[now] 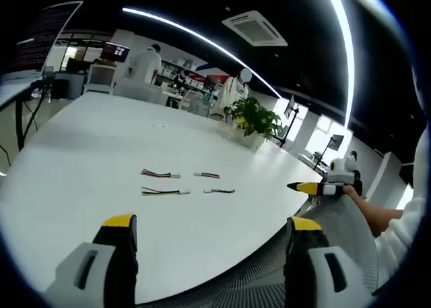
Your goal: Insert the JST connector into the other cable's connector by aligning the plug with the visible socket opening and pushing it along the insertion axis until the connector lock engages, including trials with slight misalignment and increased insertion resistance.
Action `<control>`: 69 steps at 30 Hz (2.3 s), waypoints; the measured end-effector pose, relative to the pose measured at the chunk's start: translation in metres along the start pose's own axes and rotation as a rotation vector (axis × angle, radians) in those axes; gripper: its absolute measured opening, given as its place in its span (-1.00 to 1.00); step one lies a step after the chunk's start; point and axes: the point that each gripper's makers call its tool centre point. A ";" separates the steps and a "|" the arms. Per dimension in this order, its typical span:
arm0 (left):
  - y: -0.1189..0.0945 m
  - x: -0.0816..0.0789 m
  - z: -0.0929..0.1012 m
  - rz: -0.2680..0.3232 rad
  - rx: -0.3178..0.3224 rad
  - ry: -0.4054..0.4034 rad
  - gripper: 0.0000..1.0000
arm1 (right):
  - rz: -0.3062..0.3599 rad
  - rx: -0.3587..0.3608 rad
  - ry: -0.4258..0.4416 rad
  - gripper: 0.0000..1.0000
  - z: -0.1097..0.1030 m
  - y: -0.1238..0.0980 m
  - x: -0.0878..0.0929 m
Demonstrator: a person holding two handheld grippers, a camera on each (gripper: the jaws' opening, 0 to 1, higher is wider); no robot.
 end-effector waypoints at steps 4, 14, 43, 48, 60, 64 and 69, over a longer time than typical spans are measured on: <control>0.000 0.000 0.000 0.002 0.001 -0.002 0.79 | -0.004 0.001 0.000 0.33 0.000 0.000 0.000; -0.001 -0.001 0.000 0.011 0.001 -0.005 0.79 | -0.012 0.004 -0.001 0.33 0.001 0.001 0.002; -0.002 -0.002 -0.001 0.022 0.004 -0.003 0.79 | -0.021 0.013 -0.003 0.34 0.000 0.000 0.003; -0.002 -0.002 -0.001 0.023 0.001 -0.003 0.81 | -0.022 0.015 -0.004 0.35 0.000 0.000 0.003; -0.001 -0.002 0.001 0.007 0.031 -0.032 0.77 | -0.050 0.026 -0.049 0.35 0.003 -0.001 0.005; -0.001 -0.007 -0.002 0.020 0.028 -0.057 0.85 | -0.074 0.042 -0.098 0.22 0.007 -0.003 0.004; -0.003 -0.018 -0.001 0.019 0.024 -0.046 0.97 | -0.098 0.058 -0.137 0.12 0.014 -0.004 -0.003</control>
Point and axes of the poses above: the point that each gripper's makers call its tool centre point, and the gripper's own axes: y roughly forward along the fingers, z roughly to its right, x roughly out of its underside, and after that the axes turned 5 degrees about z, right-handed
